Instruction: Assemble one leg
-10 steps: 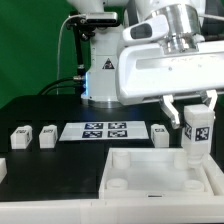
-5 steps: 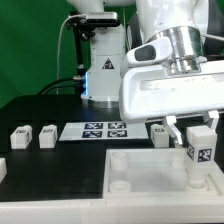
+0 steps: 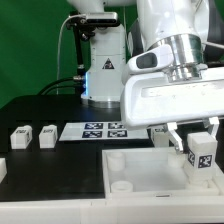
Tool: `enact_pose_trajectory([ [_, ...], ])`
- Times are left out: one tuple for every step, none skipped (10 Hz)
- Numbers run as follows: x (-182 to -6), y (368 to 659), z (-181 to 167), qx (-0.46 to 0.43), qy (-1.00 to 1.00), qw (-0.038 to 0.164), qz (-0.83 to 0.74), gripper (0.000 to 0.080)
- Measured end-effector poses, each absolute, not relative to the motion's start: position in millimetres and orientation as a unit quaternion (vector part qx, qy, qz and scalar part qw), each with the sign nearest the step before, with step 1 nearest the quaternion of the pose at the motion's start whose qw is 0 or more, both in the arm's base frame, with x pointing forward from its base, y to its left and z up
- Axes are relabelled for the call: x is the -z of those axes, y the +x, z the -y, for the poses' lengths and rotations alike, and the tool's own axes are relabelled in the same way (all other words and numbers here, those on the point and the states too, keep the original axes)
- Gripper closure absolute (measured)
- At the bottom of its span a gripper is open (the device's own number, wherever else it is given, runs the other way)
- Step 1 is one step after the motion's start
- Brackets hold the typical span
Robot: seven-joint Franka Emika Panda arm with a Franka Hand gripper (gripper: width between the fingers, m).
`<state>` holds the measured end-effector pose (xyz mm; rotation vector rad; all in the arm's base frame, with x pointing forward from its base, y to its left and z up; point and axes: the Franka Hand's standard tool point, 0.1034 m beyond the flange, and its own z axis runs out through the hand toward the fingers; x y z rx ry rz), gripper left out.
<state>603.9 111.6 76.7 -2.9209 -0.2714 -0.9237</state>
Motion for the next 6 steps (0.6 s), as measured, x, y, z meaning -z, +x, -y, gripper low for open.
enact_pose_trajectory([
  [-76.7,604.0,-111.5,0.301,-0.949,0.033,0.088,0.0508],
  [-76.9,604.0,-111.6,0.298,-0.95,0.033,0.089,0.0508],
  [-76.8,603.9,-111.7,0.294,-0.951,0.034,0.089,0.0508],
  [-76.5,604.0,-111.7,0.292,-0.952,0.034,0.089,0.0508],
  [-73.1,601.8,-111.7,0.283,-0.954,0.034,0.09,0.0508],
  [-72.9,601.8,-111.7,0.283,-0.954,0.034,0.09,0.0354],
])
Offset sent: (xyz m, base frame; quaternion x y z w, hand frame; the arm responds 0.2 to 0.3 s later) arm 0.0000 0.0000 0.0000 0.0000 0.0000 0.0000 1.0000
